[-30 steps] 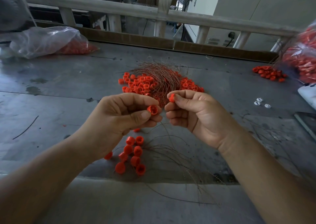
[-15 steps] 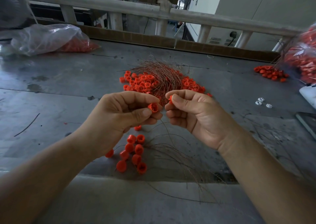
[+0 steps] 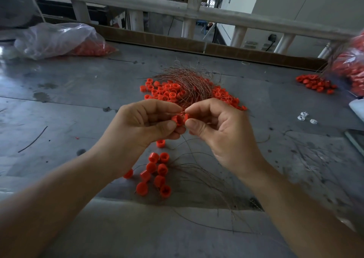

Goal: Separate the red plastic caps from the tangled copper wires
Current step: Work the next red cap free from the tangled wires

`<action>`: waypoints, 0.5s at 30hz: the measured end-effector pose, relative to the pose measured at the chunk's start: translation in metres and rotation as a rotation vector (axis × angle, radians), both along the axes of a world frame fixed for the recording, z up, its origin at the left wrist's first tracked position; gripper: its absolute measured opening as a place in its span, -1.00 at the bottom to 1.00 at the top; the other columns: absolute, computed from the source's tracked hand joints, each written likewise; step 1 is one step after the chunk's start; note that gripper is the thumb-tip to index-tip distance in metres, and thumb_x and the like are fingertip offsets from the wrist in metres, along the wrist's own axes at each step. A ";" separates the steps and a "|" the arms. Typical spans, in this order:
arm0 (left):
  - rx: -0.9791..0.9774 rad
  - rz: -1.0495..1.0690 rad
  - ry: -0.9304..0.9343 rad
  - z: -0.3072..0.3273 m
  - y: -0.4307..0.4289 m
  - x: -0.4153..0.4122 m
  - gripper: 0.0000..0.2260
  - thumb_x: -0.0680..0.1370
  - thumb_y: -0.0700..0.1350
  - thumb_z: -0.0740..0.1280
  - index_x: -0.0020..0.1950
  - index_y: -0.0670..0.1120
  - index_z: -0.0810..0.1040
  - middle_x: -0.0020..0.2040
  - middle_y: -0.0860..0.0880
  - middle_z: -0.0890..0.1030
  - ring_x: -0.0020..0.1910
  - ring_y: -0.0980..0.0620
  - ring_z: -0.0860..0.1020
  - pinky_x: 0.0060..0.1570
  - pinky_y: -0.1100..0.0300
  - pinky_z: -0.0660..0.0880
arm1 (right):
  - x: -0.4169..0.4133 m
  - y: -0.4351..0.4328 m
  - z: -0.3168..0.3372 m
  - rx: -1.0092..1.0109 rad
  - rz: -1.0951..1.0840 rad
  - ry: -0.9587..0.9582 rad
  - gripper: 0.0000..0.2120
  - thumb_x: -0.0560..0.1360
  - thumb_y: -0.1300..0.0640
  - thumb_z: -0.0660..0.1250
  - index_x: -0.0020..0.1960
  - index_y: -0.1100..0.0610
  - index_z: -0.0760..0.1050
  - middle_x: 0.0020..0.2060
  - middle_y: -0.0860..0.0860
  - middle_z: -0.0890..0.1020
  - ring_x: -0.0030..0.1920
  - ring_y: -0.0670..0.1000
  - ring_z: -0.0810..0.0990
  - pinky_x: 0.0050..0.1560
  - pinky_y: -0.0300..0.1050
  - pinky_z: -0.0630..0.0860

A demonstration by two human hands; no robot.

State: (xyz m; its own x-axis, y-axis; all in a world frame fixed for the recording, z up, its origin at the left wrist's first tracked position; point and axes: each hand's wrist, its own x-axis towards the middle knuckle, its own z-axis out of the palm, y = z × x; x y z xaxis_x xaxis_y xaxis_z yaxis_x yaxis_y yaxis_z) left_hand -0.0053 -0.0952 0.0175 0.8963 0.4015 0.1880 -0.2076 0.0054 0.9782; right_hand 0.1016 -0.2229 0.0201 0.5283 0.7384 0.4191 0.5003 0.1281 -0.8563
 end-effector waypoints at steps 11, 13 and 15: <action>0.119 0.070 0.029 -0.001 -0.002 0.000 -0.79 0.26 -0.20 0.35 -0.14 -0.05 0.61 -0.23 -0.03 0.69 -0.27 0.06 0.66 -0.25 0.37 0.54 | -0.004 0.002 -0.004 0.029 -0.120 -0.304 -0.81 0.35 0.25 0.42 -0.03 0.23 0.60 -0.19 -0.08 0.60 -0.12 -0.12 0.61 -0.10 -0.34 0.55; 0.137 0.075 0.037 0.000 -0.003 -0.001 -0.79 0.25 -0.19 0.35 -0.14 -0.04 0.61 -0.21 -0.02 0.69 -0.26 0.06 0.66 -0.25 0.38 0.54 | -0.005 0.002 -0.005 0.041 -0.136 -0.351 -0.80 0.34 0.25 0.42 -0.04 0.24 0.61 -0.19 -0.07 0.60 -0.11 -0.11 0.61 -0.09 -0.34 0.55; 0.135 0.079 0.046 0.001 -0.004 -0.001 -0.79 0.25 -0.18 0.34 -0.14 -0.05 0.61 -0.22 -0.01 0.69 -0.27 0.07 0.66 -0.26 0.39 0.53 | -0.005 0.002 -0.005 0.051 -0.145 -0.383 -0.80 0.34 0.24 0.42 -0.05 0.26 0.61 -0.19 -0.08 0.59 -0.10 -0.11 0.60 -0.10 -0.36 0.54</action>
State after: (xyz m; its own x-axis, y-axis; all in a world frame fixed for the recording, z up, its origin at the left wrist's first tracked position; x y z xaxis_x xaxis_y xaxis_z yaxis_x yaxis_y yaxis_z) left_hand -0.0060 -0.0995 0.0180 0.8719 0.4450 0.2044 -0.1573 -0.1409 0.9775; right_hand 0.0971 -0.2204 0.0150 0.4242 0.6408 0.6399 0.7975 0.0703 -0.5992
